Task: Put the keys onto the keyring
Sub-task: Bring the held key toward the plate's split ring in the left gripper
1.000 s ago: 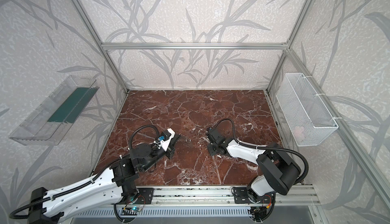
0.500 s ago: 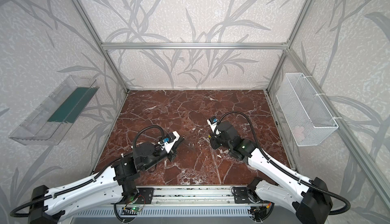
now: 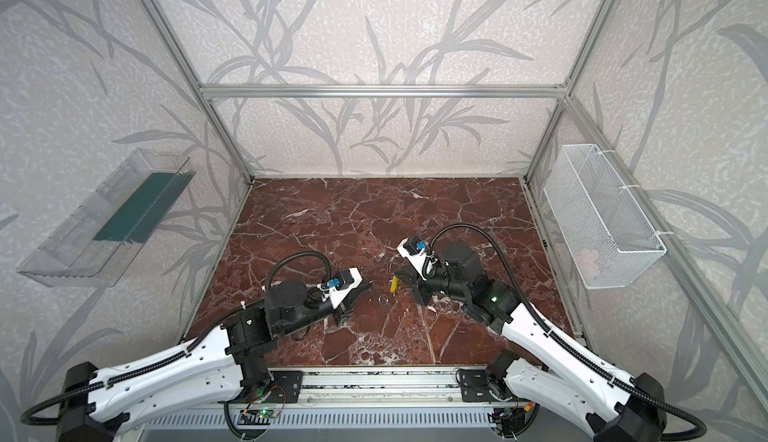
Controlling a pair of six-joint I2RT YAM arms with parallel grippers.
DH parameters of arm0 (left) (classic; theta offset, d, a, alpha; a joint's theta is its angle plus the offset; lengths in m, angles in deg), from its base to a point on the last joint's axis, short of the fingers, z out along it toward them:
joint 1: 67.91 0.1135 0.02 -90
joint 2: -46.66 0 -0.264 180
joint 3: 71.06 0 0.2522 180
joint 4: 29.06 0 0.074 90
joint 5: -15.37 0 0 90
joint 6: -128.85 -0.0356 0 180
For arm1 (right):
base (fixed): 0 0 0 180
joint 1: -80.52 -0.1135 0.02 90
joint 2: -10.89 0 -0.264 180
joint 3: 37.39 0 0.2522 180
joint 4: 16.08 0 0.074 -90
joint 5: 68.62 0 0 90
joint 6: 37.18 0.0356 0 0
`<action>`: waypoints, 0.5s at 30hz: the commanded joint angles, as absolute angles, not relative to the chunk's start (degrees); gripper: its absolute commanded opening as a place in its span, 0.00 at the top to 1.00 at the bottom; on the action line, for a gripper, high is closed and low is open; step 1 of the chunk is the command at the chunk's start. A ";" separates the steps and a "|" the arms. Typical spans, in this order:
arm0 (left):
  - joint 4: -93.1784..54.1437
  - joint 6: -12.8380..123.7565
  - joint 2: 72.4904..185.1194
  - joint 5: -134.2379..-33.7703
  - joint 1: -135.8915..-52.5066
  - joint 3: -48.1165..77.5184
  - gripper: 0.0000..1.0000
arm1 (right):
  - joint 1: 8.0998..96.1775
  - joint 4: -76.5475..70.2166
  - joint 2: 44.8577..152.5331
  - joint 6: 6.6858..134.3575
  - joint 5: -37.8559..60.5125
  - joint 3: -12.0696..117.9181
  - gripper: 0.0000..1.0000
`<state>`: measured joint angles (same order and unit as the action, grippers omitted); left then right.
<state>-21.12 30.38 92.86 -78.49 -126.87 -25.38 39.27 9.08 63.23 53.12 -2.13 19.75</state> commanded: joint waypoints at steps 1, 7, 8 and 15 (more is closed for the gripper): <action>-22.22 28.61 92.83 -80.77 -127.39 -22.69 1.00 | 39.48 5.63 62.30 51.79 -10.12 21.57 1.00; -23.64 28.13 93.61 -79.01 -128.02 -22.76 1.00 | 39.48 3.80 63.24 52.28 -14.73 21.81 1.00; -24.02 28.18 93.81 -77.82 -128.26 -22.76 1.00 | 39.48 3.52 63.25 52.27 -15.20 21.80 1.00; -27.40 28.09 94.48 -68.82 -129.56 -23.15 1.00 | 39.48 2.35 63.44 52.44 -17.88 21.66 1.00</action>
<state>-23.13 29.31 94.71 -73.09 -129.05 -24.68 39.27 4.45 63.36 52.68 -15.28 19.79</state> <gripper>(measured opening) 0.048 0.047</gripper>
